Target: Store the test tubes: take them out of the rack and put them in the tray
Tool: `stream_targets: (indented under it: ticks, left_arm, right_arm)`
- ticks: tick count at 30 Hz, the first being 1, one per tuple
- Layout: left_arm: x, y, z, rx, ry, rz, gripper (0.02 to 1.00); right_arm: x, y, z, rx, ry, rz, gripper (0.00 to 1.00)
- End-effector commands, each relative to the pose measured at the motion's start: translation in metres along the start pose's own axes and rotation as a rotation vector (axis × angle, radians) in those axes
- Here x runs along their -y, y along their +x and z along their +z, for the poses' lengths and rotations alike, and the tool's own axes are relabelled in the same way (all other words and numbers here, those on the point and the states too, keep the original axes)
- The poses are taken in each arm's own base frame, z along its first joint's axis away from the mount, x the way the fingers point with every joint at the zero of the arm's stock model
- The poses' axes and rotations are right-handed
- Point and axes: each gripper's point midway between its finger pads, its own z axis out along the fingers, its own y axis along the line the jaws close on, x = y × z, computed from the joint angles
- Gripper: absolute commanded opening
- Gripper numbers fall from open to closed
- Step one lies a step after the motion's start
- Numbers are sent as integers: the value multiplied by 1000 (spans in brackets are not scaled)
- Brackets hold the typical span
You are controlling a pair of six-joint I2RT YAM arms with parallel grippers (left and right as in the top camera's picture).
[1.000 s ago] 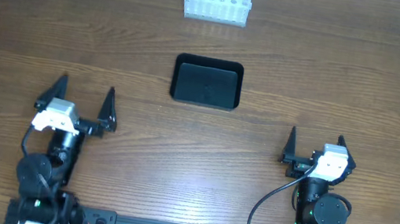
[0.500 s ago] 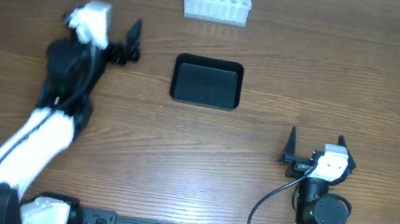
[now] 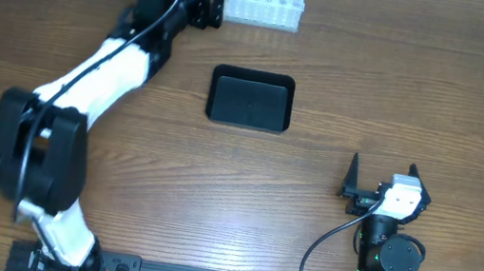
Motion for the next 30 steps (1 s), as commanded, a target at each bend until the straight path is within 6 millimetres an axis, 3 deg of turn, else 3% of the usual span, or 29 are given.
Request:
stream_targets:
  ticks: [1,9,15,23,27,30]
  left_arm:
    - [4,-14,29,-20,-16,21,1000]
    - [21,-4,75,-32,-22,38,1000]
    - [30,2,96,-34,-9,44,1000]
    - [24,10,104,-42,-47,46,993]
    - [24,10,104,-42,-50,47,925]
    - [26,11,105,-43,-47,48,801]
  right_arm:
    - [1,2,0,-2,4,-4,991]
    - [1,2,0,-2,4,-4,993]
    - [1,2,0,-2,4,-4,993]
    - [1,2,0,-2,4,-4,993]
    - [1,2,0,-2,4,-4,993]
    - [1,2,0,-2,4,-4,993]
